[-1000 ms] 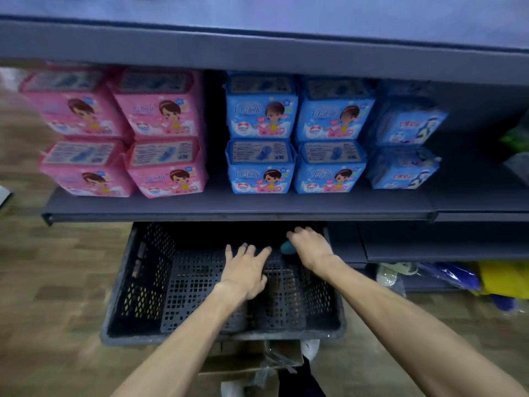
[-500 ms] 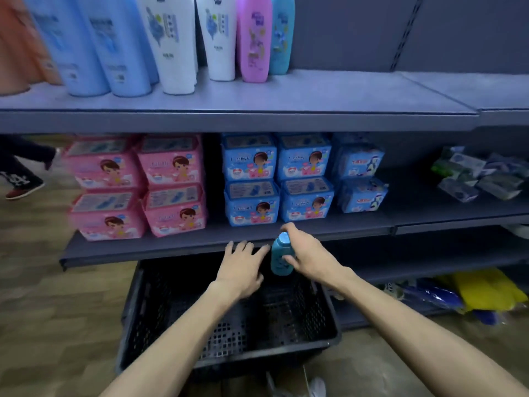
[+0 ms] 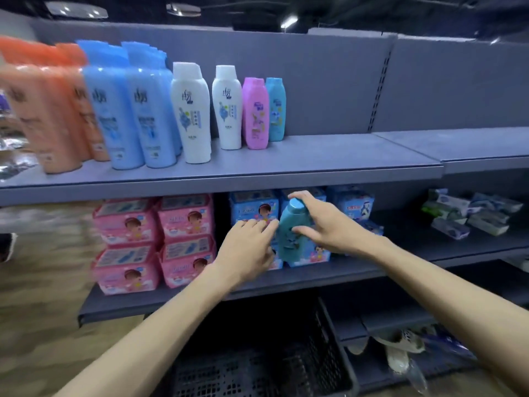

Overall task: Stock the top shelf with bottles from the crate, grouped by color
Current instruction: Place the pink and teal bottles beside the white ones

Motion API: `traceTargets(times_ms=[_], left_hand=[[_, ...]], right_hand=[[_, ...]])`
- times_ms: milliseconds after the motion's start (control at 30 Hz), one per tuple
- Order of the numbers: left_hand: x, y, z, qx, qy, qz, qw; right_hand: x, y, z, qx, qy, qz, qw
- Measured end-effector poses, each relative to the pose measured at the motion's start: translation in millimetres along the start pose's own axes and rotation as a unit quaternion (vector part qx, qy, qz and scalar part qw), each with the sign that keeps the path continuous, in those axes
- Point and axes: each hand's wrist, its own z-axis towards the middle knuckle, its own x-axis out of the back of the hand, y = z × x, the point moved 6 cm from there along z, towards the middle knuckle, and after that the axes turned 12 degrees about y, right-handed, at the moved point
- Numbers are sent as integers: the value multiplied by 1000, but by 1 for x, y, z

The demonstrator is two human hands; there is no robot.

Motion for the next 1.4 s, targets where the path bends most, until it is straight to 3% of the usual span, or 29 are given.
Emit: traceTargets(times_ms=[300,567,800,967,1400], left_hand=[[83,-41,91,3,64,54,997],[109,-59,130,26,101,55,993],[91,-66,144,35,92,56,994],[73,-72,146,45,79,52,994],[29,-95,187,77,52,53,994]], right_hand=[[89,-47,79,47,58,4,997],[127,-52,117,47,77,9,996],[120,-25,138,-11,115,39,993],[94,0,136,-53,61,34,996],[68,61,182,-97,82,32,991]])
